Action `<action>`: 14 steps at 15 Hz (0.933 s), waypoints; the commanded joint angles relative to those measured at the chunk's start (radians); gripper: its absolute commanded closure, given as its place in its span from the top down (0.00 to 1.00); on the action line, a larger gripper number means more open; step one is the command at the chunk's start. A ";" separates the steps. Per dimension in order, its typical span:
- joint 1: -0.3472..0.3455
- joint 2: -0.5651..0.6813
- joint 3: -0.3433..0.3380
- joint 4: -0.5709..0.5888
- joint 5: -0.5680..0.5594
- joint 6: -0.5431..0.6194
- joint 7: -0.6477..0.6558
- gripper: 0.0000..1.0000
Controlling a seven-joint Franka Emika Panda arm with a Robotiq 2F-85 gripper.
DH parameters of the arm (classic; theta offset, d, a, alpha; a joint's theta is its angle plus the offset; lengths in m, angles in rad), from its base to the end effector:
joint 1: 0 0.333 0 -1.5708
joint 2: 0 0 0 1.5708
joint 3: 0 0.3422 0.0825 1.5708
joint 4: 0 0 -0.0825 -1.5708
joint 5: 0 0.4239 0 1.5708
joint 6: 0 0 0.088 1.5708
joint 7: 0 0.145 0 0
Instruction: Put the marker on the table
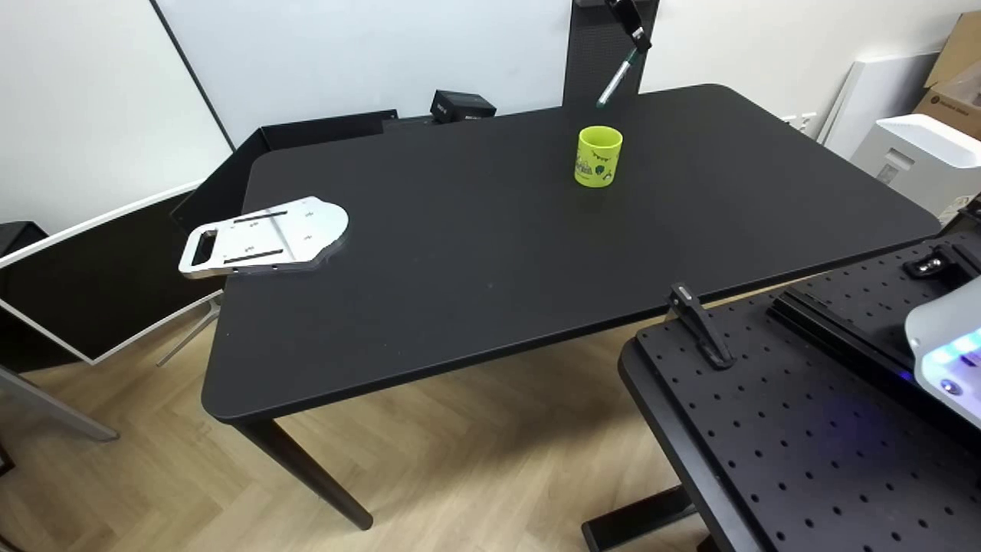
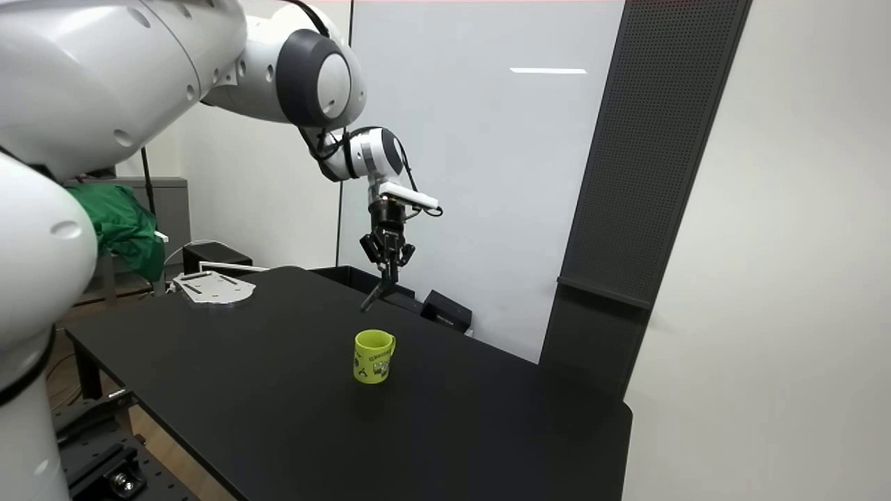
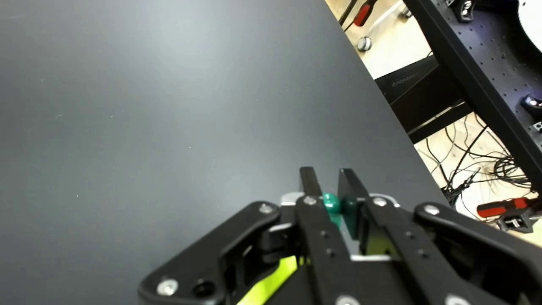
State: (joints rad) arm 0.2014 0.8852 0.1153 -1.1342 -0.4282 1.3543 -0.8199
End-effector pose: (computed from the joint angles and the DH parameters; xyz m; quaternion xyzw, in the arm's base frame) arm 0.7096 0.1411 0.2178 0.7765 0.5181 -0.3501 0.0783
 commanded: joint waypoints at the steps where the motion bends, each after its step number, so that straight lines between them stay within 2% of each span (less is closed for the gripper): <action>1: -0.040 -0.134 0.026 -0.237 -0.010 0.196 -0.036 0.04; 4: -0.062 -0.200 0.022 -0.380 -0.028 0.454 -0.021 0.04; 7: -0.078 -0.242 0.021 -0.473 -0.022 0.634 -0.040 0.04; 14: -0.096 -0.301 0.051 -0.605 0.047 0.846 -0.117 0.04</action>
State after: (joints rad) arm 0.1207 0.6453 0.1429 -1.6515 -0.4086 2.1395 -0.9067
